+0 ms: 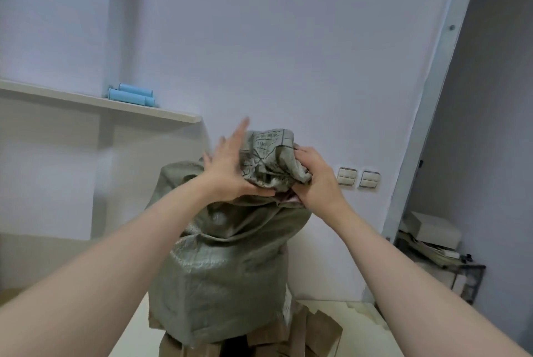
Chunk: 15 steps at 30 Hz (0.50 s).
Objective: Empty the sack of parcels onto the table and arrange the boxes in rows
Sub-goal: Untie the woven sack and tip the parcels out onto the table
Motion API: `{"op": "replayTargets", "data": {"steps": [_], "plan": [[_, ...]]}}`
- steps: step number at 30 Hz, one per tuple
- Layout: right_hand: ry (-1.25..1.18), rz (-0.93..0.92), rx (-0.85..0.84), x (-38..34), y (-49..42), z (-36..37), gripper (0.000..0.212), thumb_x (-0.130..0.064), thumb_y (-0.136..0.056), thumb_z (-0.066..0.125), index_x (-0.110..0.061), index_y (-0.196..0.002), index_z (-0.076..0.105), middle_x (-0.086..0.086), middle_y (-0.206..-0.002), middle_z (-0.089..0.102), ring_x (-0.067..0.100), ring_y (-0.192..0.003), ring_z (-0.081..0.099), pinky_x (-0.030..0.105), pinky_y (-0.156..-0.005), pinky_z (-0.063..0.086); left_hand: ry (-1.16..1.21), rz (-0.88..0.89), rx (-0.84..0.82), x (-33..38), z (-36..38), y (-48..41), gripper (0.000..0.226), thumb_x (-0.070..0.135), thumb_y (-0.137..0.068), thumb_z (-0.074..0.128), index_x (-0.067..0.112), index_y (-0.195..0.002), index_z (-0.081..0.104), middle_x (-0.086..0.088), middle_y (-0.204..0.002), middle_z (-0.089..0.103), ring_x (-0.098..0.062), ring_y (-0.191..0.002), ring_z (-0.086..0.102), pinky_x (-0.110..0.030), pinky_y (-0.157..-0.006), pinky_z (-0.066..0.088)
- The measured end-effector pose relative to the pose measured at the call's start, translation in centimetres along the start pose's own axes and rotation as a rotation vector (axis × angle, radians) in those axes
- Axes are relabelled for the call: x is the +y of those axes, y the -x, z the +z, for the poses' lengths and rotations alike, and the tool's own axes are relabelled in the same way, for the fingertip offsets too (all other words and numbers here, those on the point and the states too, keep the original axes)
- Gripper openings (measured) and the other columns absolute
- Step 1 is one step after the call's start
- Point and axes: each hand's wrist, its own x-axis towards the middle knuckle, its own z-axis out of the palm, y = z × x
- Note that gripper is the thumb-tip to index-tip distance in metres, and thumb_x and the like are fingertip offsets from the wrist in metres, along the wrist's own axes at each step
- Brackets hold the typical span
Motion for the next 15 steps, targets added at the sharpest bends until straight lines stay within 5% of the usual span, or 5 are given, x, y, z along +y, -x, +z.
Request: {"op": "replayTargets", "data": {"steps": [1, 3, 7, 11, 15], "plan": [[0.027, -0.006, -0.009, 0.0, 0.1, 0.1, 0.053, 0.000, -0.068, 0.060, -0.011, -0.120, 0.066, 0.001, -0.122, 0.056, 0.015, -0.119, 0.052, 0.023, -0.105, 0.042, 0.066, 0.023, -0.061, -0.2, 0.3, 0.2, 0.120, 0.043, -0.057, 0.092, 0.039, -0.151, 0.017, 0.004, -0.145, 0.047, -0.017, -0.136, 0.042, -0.046, -0.120, 0.023], [0.138, -0.015, -0.005, 0.2, 0.5, 0.8, 0.051, -0.014, -0.070, 0.068, -0.016, -0.121, 0.064, 0.004, -0.125, 0.054, 0.023, -0.118, 0.049, 0.039, -0.104, 0.043, 0.007, 0.007, 0.002, -0.6, 1.4, 0.6, 0.075, 0.024, -0.075, 0.082, 0.038, -0.137, 0.040, 0.011, -0.110, 0.065, -0.015, -0.103, 0.062, -0.034, -0.090, 0.050], [0.297, 0.438, -0.044, 0.0, 1.4, 1.6, 0.077, -0.037, -0.074, 0.076, -0.042, -0.138, 0.033, -0.001, -0.142, 0.023, 0.028, -0.128, 0.027, 0.052, -0.104, 0.040, -0.160, -0.058, 0.353, -0.2, 3.1, 1.3, 0.046, 0.000, -0.080, 0.057, 0.037, -0.107, 0.054, 0.008, -0.065, 0.056, -0.028, -0.071, 0.056, -0.037, -0.065, 0.045], [-0.523, 0.839, -0.323, 0.1, 1.5, 0.7, 0.100, -0.043, -0.066, 0.087, -0.044, -0.144, 0.024, -0.002, -0.141, 0.050, 0.032, -0.120, 0.058, 0.062, -0.078, 0.055, -0.106, -0.047, 0.458, 0.4, 4.2, 2.4, 0.048, -0.006, -0.073, 0.053, 0.034, -0.099, 0.062, 0.009, -0.057, 0.050, -0.031, -0.072, 0.059, -0.040, -0.081, 0.046], [-0.802, 0.915, -0.069, 0.3, 0.6, 1.2, 0.107, -0.054, -0.054, 0.086, -0.032, -0.143, 0.031, 0.008, -0.133, 0.059, 0.041, -0.110, 0.063, 0.071, -0.058, 0.050, -0.105, 0.059, 0.307, 1.1, 6.7, 3.3, 0.039, 0.002, -0.066, 0.057, 0.027, -0.096, 0.060, 0.007, -0.086, 0.062, -0.030, -0.095, 0.060, -0.051, -0.110, 0.032]]}}
